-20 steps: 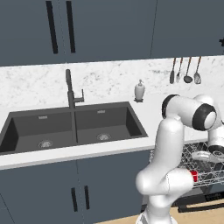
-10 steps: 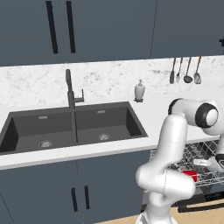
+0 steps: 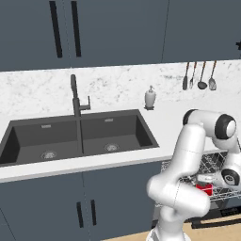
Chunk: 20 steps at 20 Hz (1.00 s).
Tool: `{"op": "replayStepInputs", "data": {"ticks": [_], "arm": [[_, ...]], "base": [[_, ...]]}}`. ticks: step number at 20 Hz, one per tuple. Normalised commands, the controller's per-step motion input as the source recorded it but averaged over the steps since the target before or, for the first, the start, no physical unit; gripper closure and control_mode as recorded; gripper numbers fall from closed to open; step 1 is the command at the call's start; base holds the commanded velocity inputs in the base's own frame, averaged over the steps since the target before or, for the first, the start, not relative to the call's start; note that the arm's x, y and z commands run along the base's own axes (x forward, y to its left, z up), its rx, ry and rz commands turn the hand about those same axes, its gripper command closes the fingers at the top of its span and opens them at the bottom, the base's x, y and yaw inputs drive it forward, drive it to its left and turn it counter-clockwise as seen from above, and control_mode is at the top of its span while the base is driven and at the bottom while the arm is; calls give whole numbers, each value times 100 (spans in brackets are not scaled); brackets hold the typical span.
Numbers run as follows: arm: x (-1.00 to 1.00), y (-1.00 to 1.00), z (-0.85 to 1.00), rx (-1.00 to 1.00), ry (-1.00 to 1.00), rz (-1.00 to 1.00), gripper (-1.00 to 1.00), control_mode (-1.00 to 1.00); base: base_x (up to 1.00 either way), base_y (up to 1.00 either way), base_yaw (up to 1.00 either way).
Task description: Pick up the cup and bowl from the counter, place them in the dishwasher, and close the dishwasher door.
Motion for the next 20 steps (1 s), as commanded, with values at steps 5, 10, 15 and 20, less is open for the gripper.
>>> {"op": "replayStepInputs", "data": {"ticks": [5,10,15,20], "arm": [[39,30,-30,0,0,4,100,-100],[1,8,-15,1,1,1,100,-100],[0,19,-7,0,1,0,-100,-100],[1,1,0,-3,6,0,-100,-100]], "base": [[0,0,0],[0,0,0],[0,0,0],[0,0,0]]}}
